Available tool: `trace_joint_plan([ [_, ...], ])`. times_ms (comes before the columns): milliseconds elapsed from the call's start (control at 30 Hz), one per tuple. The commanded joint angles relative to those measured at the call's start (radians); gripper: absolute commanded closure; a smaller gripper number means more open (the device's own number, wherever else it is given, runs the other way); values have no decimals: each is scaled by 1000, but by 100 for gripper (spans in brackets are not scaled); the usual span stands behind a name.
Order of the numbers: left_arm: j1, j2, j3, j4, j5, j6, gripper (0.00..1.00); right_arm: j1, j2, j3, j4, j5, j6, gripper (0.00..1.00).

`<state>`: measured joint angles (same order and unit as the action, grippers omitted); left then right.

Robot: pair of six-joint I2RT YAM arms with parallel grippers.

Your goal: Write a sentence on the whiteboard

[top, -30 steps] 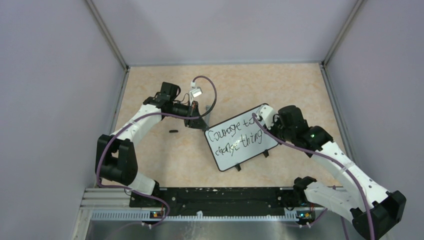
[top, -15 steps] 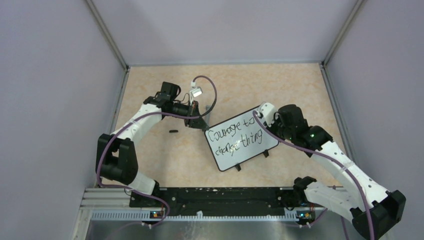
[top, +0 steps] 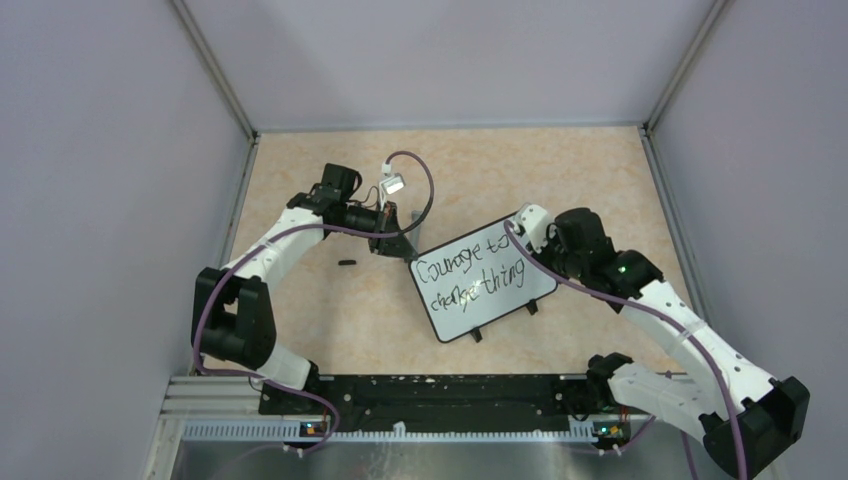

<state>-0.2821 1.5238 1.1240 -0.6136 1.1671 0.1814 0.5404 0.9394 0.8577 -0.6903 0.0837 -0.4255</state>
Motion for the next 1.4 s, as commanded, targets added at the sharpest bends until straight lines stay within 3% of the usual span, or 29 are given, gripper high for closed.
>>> trace_joint_plan([
  [0,-9,25,11,-6,-44,35,100,-8,-8,30,58,-24,14,100],
  [400,-9,24,12,-10,-42,38,100,-8,-8,10,43,-104,4,100],
  [1367,-9,29,15,-6,-43,33,100,-7,23,-37,-11,7,-62,100],
])
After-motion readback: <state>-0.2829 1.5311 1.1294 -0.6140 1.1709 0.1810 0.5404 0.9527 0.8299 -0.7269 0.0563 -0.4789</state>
